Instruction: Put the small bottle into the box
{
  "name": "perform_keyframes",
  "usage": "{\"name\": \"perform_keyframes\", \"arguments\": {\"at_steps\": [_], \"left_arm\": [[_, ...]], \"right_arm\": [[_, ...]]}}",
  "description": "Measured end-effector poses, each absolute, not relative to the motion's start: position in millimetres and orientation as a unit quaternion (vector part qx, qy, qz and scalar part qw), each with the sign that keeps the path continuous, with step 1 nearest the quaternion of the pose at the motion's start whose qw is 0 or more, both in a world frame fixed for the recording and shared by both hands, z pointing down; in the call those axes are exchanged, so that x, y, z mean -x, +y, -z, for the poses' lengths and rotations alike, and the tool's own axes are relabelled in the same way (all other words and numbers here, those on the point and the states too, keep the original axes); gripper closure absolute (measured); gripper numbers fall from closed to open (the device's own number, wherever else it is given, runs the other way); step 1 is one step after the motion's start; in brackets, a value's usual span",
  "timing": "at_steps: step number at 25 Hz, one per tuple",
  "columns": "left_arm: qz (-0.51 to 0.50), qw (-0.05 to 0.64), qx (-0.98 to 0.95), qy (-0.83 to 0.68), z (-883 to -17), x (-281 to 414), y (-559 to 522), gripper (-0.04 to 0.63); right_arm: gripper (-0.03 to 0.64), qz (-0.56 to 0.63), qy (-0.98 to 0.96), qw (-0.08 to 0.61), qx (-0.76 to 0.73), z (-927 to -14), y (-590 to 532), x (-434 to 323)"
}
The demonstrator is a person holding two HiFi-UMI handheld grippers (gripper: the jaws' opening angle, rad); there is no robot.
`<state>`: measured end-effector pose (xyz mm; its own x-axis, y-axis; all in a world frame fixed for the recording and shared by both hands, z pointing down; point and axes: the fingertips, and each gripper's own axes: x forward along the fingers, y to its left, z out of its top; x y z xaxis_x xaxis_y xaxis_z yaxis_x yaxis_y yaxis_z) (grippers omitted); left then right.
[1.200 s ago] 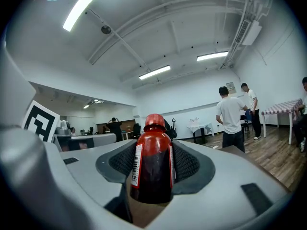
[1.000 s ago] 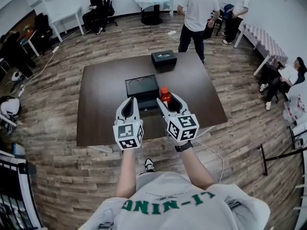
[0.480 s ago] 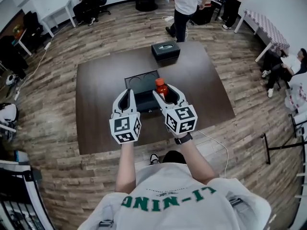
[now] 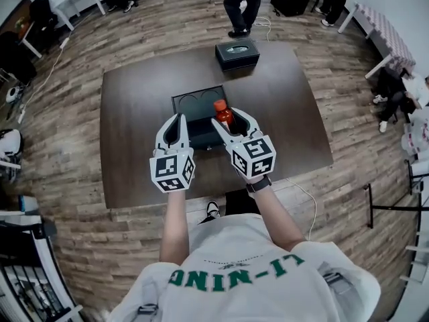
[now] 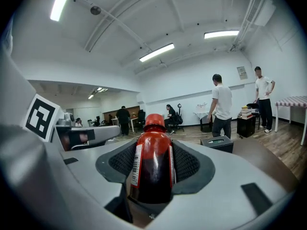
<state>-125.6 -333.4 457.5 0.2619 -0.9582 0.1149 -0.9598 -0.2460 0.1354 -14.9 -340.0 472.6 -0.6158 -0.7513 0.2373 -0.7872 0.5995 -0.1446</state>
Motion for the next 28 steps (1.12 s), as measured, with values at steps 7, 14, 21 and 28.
{"name": "perform_keyframes", "arguments": {"at_steps": [7, 14, 21, 28], "left_arm": [[-0.039, 0.112, -0.783, -0.611, -488, 128, -345, 0.588], [-0.031, 0.119, -0.779, -0.615, -509, 146, -374, 0.589], [-0.05, 0.126, -0.786, -0.604, -533, 147, -387, 0.589], [-0.035, 0.137, -0.762, -0.632, -551, 164, -401, 0.589]], "right_arm": [[0.387, -0.124, -0.908, 0.133, -0.377, -508, -349, 25], [0.387, -0.086, -0.924, 0.208, -0.308, -558, -375, 54], [0.387, -0.077, -0.926, 0.284, -0.237, -625, -381, 70], [0.387, -0.074, -0.922, 0.339, -0.172, -681, -385, 84]]}}
